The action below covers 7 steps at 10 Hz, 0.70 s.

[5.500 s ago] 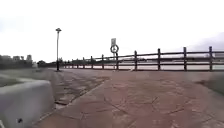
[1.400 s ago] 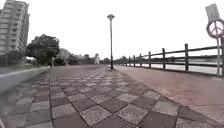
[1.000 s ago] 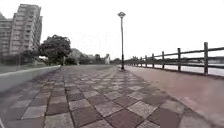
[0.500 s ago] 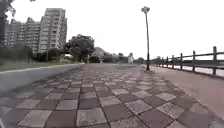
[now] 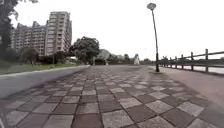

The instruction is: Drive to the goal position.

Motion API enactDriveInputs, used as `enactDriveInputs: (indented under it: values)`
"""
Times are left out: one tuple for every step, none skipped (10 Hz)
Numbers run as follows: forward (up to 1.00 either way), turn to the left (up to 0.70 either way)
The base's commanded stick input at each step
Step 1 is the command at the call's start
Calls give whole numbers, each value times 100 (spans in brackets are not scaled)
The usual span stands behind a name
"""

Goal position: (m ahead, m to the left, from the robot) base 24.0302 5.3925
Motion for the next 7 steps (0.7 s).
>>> enactDriveInputs:
  values:
    - [100, 0]
    - [100, 0]
    - [100, 0]
    - [100, 0]
    - [100, 0]
    - [100, 0]
    - [100, 0]
